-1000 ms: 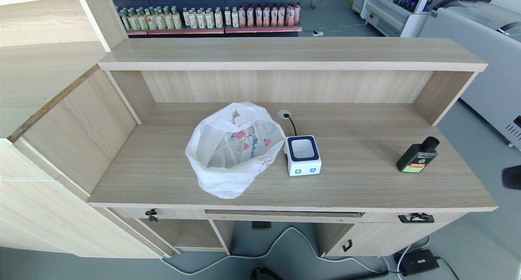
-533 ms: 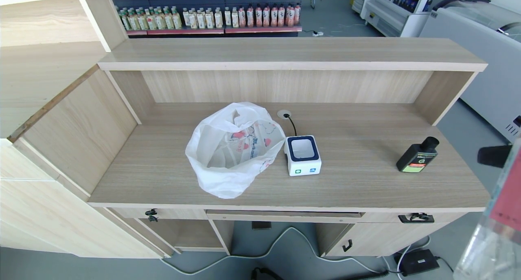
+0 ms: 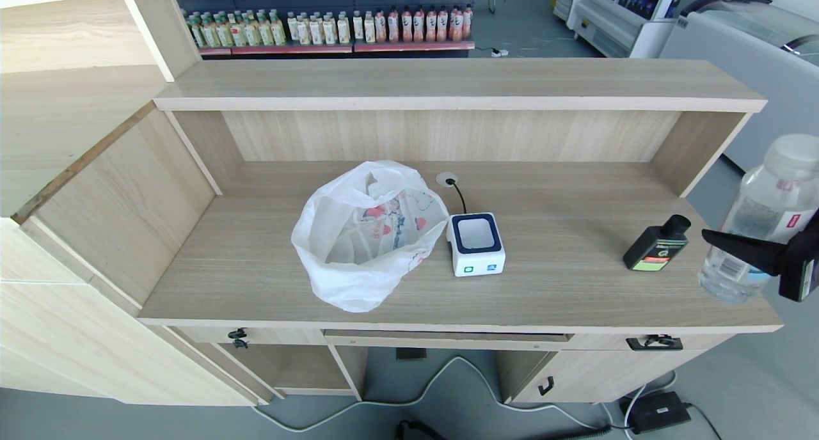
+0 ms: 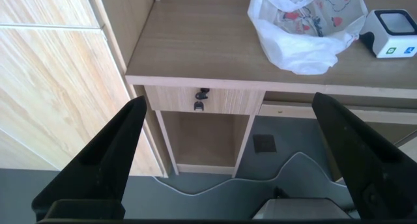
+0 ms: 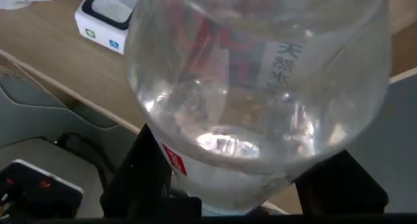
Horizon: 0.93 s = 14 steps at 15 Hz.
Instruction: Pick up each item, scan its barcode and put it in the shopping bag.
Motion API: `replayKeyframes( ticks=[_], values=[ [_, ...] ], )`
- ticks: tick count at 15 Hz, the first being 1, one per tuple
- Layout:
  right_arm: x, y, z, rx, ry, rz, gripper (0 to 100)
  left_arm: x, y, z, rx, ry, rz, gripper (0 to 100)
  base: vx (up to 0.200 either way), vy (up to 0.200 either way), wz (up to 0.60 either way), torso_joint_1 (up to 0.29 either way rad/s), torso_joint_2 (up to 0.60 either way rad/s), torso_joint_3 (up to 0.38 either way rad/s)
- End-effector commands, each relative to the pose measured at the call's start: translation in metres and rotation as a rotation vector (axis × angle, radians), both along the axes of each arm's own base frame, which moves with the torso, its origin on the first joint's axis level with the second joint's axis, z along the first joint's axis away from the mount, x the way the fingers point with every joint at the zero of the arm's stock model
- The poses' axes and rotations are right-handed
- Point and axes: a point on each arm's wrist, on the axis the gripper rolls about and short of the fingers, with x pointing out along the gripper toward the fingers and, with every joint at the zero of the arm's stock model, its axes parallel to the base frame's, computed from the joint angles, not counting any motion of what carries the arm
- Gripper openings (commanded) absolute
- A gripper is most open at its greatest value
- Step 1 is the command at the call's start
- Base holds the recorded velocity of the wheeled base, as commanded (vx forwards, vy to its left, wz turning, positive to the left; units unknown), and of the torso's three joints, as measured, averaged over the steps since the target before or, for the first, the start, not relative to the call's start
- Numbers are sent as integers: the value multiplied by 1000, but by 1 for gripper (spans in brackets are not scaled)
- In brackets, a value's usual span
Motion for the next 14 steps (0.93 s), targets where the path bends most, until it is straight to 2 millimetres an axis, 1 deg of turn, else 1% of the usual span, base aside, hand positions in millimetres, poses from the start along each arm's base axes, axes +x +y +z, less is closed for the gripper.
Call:
replayKeyframes(
  ticks=[1, 2, 4, 6, 8, 9, 10, 12, 14],
  values=[
    [10, -26, -11, -155, 17, -91, 0, 0, 0, 0, 0, 0, 0, 100, 0, 0, 0, 0, 0, 0],
    [6, -28, -11, -224, -4, -90, 0, 0, 0, 0, 0, -1, 0, 100, 0, 0, 0, 0, 0, 0],
    [2, -31, -6, -275, -46, -68, 0, 0, 0, 0, 0, -1, 0, 100, 0, 0, 0, 0, 0, 0],
    [4, -30, -4, -302, -97, -6, 0, 0, 0, 0, 0, 0, 0, 100, 0, 0, 0, 0, 0, 0],
    [7, -35, -2, -414, -153, -7, 0, 0, 0, 0, 0, 0, 0, 100, 0, 0, 0, 0, 0, 0],
    [10, -41, 1, -489, -191, -24, 0, 0, 0, 0, 0, -1, 0, 100, 0, 0, 0, 0, 0, 0],
    [13, -45, 1, -513, -199, -33, 0, 0, 0, 0, 0, -1, 0, 100, 0, 0, 0, 0, 0, 0],
    [28, -50, -4, -585, -232, -18, 0, 0, 0, 0, 0, 0, 0, 100, 0, 0, 600, 7, 0, -2],
    [47, -48, -10, -616, -288, 14, 0, 0, 0, 0, 0, -1, 0, 100, 0, 0, 600, 2, 2, 9]
  ],
)
